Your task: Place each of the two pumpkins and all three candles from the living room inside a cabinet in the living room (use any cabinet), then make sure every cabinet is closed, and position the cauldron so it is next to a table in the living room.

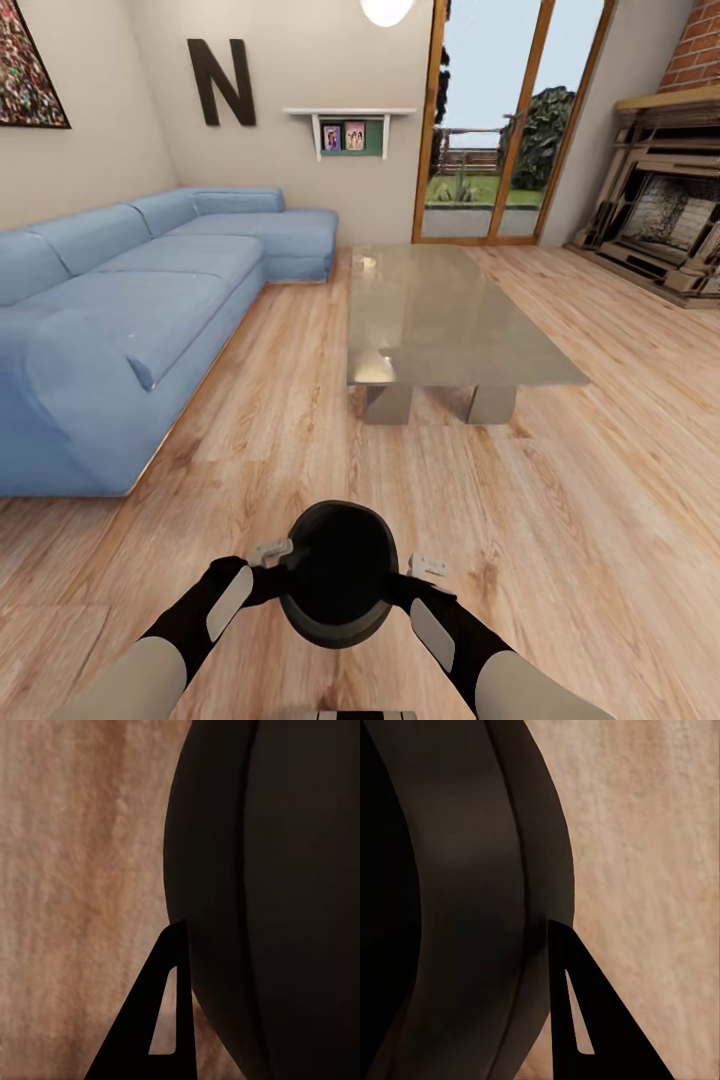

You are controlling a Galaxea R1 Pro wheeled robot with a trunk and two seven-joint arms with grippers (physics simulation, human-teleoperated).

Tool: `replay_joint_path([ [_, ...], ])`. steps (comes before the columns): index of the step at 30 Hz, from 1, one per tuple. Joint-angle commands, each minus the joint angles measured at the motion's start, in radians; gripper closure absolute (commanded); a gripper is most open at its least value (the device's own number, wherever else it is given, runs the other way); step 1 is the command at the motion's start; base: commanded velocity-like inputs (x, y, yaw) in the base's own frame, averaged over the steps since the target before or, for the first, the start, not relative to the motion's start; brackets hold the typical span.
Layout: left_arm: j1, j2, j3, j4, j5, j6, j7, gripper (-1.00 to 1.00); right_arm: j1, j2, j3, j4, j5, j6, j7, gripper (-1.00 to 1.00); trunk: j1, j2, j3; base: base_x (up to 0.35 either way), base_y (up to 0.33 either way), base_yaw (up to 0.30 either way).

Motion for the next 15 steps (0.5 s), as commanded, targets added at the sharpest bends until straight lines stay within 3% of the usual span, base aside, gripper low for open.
replay_joint_path([
  [1,-0.001,0.0,-0.011,-0.011,0.027,0.007,0.009,1.0,0.0,0.0,0.009,0.002,-0.004,0.005,-0.009,1.0,-0.001,0.0,0.003,0.0,0.0,0.0],
  [15,-0.001,0.0,-0.011,-0.015,0.027,0.043,0.007,1.0,0.0,0.0,0.007,0.002,-0.006,0.001,-0.009,1.0,-0.007,0.003,0.057,0.0,0.0,0.0],
])
